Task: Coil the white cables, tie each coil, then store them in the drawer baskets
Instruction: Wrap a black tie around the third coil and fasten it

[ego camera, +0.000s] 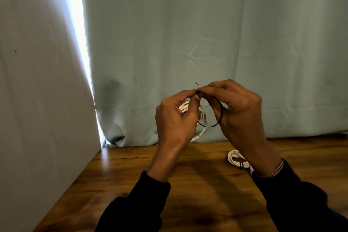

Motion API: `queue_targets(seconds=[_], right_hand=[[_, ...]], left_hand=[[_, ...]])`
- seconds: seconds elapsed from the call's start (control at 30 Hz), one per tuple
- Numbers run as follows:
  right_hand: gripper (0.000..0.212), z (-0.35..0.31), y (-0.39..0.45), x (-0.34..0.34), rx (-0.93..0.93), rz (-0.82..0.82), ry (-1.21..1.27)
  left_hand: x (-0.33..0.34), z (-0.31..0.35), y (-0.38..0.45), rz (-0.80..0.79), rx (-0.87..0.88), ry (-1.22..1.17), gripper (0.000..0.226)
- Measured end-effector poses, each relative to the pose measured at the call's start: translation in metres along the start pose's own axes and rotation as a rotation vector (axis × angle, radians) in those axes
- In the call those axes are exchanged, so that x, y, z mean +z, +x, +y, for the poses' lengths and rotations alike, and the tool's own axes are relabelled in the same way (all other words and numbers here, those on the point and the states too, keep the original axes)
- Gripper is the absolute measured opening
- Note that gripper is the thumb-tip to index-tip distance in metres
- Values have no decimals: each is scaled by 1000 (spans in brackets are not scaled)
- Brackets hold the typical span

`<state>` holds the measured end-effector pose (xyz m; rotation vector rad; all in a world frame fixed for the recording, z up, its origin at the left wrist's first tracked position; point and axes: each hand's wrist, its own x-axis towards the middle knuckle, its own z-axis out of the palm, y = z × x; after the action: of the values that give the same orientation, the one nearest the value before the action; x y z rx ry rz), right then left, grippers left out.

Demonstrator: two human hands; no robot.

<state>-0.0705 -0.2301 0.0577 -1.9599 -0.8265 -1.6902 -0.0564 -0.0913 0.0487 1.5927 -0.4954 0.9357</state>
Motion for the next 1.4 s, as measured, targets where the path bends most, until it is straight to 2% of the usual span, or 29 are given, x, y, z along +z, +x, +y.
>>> queue_targets(seconds=[0.1, 0.13, 0.27, 0.4, 0.47, 0.5, 0.57, 0.63, 0.67, 0.77, 0.83, 0.87, 0.9, 0.97, 1.03, 1.1, 1.17, 1.27, 1.3, 1.4], right_hand=[[45, 2, 7, -8, 131, -106, 64], [46, 2, 9, -10, 187, -135, 75], [19, 0, 14, -16, 576, -178, 239], [22, 0, 16, -19, 894, -310, 673], [19, 2, 15, -18, 966, -279, 784], [18, 4, 14, -17, 1004, -212, 828], [13, 7, 15, -17, 1076, 31, 874], [16, 12, 18, -21, 1085, 193, 776], [21, 14, 19, -25, 1072, 178, 730], [46, 15, 21, -33, 1049, -143, 771], [44, 12, 20, -34, 1000, -370, 779], [37, 11, 18, -32, 964, -413, 786], [29, 10, 18, -30, 945, -394, 797], [18, 8, 17, -26, 969, -193, 834], [15, 10, 19, -26, 1022, 35, 835], [16, 9, 20, -25, 1018, 108, 804], [19, 7, 19, -24, 1001, 42, 815], [22, 2, 18, -22, 988, -208, 829], [20, 1, 17, -21, 982, -240, 820], [23, 0, 17, -18, 980, -171, 803]], left_hand=[[-2, -2, 3, -13, -53, -34, 14], [-3, -3, 4, -22, -78, -54, 14], [-5, -1, 5, -143, -198, -189, 14], [-5, -1, 4, -309, -279, -273, 14], [-5, -1, 3, -370, -286, -291, 14], [-6, 0, 2, -389, -294, -317, 15], [-6, 2, 1, -417, -322, -360, 17], [-5, 2, 0, -434, -349, -363, 18], [-5, 2, 0, -437, -360, -363, 17], [-4, -1, 0, -435, -390, -374, 16], [-4, -1, 0, -425, -398, -379, 16], [-5, 0, 0, -424, -394, -382, 15], [-5, -1, 0, -422, -389, -381, 15], [-6, -1, 1, -423, -394, -385, 15], [-6, -2, 1, -425, -407, -389, 17], [-6, -1, 0, -423, -416, -389, 18], [-5, -1, 0, -428, -423, -394, 18], [-4, -2, 1, -421, -440, -416, 18], [-4, -2, 1, -422, -442, -419, 18], [-4, -1, 1, -423, -453, -423, 20]])
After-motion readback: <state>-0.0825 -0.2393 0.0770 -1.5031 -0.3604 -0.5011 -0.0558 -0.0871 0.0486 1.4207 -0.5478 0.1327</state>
